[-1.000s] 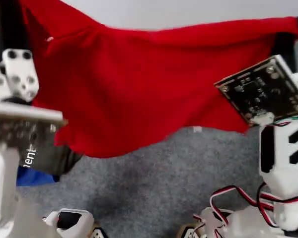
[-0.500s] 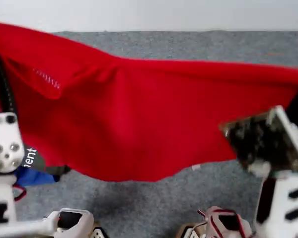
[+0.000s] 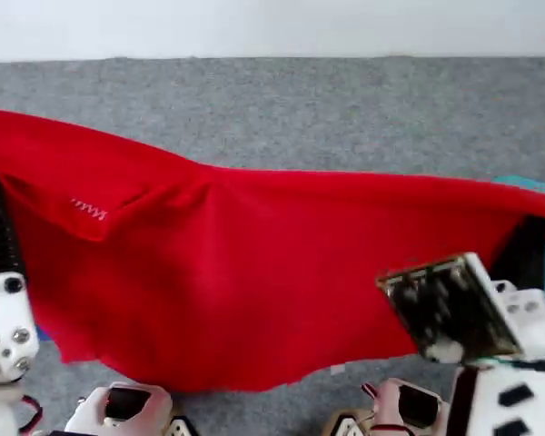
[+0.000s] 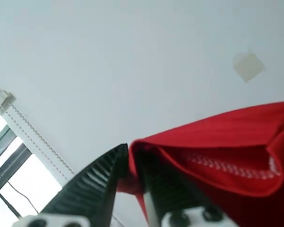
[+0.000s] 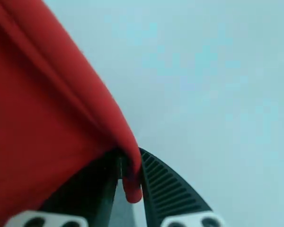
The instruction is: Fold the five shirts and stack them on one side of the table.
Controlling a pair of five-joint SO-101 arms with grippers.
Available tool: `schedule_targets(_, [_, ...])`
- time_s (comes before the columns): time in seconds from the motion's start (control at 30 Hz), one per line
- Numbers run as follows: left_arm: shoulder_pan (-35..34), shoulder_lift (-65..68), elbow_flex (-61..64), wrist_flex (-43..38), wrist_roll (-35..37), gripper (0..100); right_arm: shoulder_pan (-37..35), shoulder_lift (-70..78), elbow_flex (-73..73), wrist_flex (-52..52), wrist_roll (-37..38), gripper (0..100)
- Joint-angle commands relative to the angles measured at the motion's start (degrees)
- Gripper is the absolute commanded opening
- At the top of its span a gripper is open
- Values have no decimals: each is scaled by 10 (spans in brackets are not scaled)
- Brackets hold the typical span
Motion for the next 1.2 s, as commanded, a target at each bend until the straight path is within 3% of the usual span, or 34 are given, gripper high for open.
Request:
schedule_targets(0.0, [3, 9, 73, 1, -4, 13, 6, -27, 140, 14, 4, 10])
schedule_targets(0.2, [3, 13, 250, -13, -4, 13, 5, -50, 373, -117, 3, 10])
schedule_targets(0.3, [3, 12, 371, -65, -4, 13, 5, -45, 460, -216, 4, 10])
schedule_targets(0.67, [-2, 13, 736, -453, -11, 13, -88, -44, 695, -537, 66, 10])
schedule_targets(0.8, [-2, 14, 831, -573, -76, 13, -111, -29, 745, -653, 119, 10])
schedule_targets(1.0, [-17, 62, 890, -730, -106, 13, -115, 83, 744, -827, 175, 10])
schedule_targets(1.17, [-41, 175, 803, -765, -106, 13, -134, 175, 742, -972, 212, 10])
